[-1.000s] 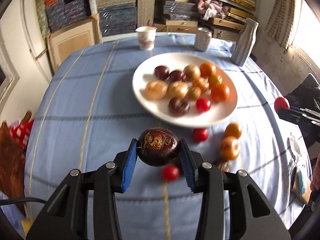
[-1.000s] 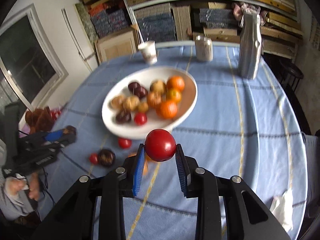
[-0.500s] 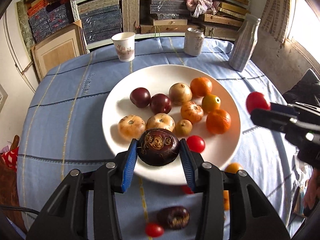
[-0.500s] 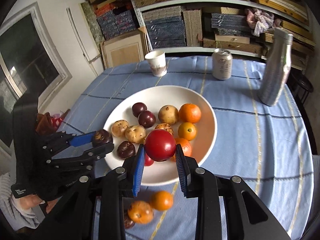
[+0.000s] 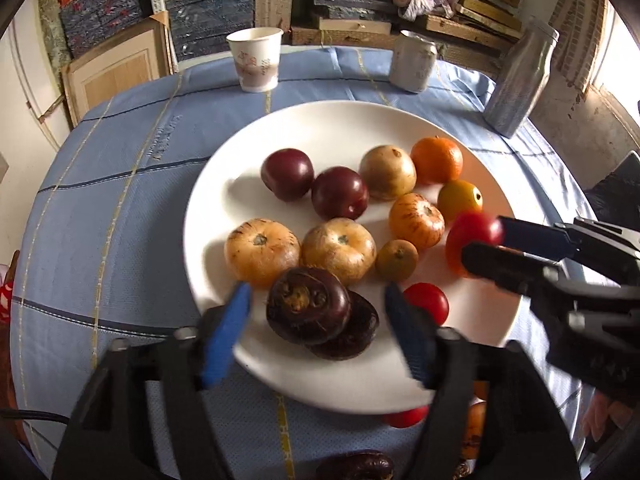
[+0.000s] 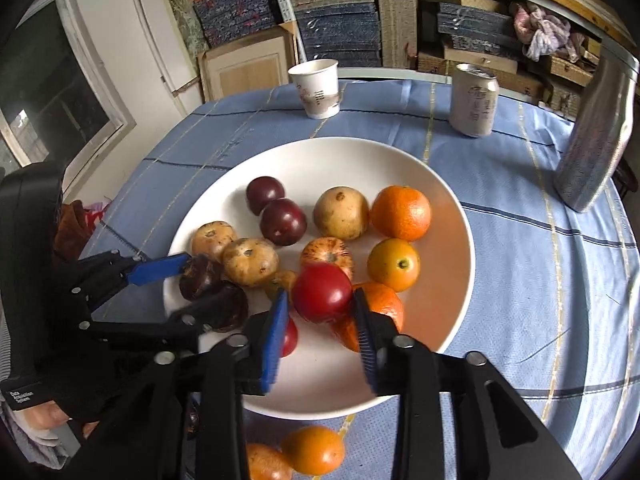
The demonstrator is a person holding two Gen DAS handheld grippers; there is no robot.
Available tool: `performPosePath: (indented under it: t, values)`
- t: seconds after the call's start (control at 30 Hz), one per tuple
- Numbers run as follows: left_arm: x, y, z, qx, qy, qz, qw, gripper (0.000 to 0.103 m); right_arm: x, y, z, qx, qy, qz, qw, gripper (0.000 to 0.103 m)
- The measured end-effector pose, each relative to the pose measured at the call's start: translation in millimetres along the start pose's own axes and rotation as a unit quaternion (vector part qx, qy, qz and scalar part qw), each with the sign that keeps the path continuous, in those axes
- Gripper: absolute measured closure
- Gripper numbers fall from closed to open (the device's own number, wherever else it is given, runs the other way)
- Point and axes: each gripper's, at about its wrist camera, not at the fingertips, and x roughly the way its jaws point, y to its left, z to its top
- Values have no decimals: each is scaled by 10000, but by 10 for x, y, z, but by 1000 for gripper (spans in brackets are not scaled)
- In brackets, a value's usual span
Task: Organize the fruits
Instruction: 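Withdraw both open tools from the plate toward the remaining fruit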
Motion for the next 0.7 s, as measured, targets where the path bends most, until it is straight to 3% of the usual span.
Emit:
performPosePath:
  t: [0.17,0.37,0.7]
  values:
    - [-191,98,-18,-149,-93,8,9998,31,-300,-62,-60,225,-250,48,9994,54]
    - [-500,341,-360,-383,-43,129,9992,27,-811,-139,-412,516,-537,-79,9972,33]
    - [-668,299,-1177,-249,209,135,9994,27,-1088,-326,-1475,1426,43,-176,9896,27]
